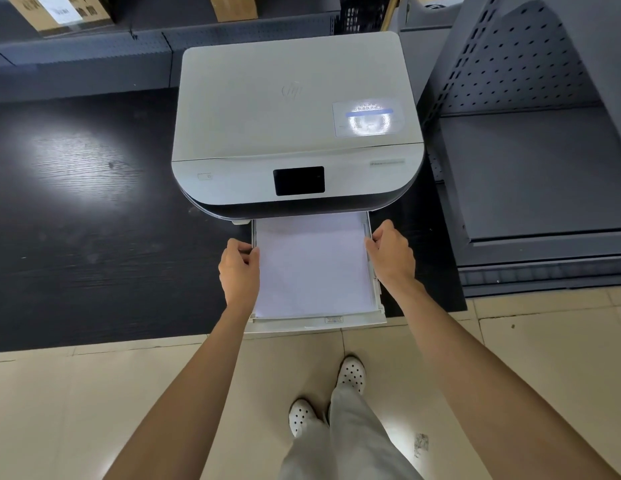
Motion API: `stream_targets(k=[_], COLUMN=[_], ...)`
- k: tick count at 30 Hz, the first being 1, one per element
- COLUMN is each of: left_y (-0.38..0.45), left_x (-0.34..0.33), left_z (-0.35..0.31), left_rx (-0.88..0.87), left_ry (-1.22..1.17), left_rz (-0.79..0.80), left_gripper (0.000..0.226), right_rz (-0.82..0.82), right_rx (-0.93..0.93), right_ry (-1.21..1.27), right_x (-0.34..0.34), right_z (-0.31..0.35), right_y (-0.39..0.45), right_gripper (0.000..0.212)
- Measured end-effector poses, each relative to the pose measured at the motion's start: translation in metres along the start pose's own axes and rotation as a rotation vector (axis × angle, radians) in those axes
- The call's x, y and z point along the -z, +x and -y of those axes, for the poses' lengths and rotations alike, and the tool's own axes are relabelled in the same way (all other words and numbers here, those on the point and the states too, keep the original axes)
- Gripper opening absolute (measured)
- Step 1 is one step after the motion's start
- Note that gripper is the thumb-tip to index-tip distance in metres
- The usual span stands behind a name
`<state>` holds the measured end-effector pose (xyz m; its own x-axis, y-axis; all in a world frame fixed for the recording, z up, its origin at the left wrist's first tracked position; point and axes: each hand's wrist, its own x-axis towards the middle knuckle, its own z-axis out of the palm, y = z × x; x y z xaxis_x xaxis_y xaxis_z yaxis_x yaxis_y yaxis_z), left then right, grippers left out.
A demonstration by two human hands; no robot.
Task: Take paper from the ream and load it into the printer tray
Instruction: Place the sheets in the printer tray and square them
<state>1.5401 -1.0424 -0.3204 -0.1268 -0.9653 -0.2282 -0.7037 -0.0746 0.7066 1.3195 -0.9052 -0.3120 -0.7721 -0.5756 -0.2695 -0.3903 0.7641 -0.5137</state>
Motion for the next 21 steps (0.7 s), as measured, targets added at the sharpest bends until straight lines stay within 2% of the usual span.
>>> stream_targets(k=[4,10,13,19,21], left_y=[0.002,0.014,0.019,0.022,0.024], left_x=[0.009,0.021,0.024,0.019,0.019], left_z=[0.005,-0.002,-0.008,-0.002,0.0], left_rx=[-0.081,-0.358,-0.386,-0.424,-0.44], left_ry=[0.1,0.582,0.745,0.79,0.795], left_rz=[0.046,0.142,0.176,0.23,0.237], left_gripper=[0.018,0.019,0.018,0.021,0.021], right_rz=[0.0,-0.051,-0.034,0.055,0.077], right_rx=[0.075,0.236,0.279,0.313,0.326], right_ry=[-0.133,-0.434,-0.524,-0.674,-0.658], right_x=[0.005,0.016,0.018,0.019,0.019], right_z=[-0.002,0.0,0.004,0.006,0.006], right_y=[-0.001,0.0,0.001,0.0,0.002], right_gripper=[0.015,0.02,0.025,0.025,0.024])
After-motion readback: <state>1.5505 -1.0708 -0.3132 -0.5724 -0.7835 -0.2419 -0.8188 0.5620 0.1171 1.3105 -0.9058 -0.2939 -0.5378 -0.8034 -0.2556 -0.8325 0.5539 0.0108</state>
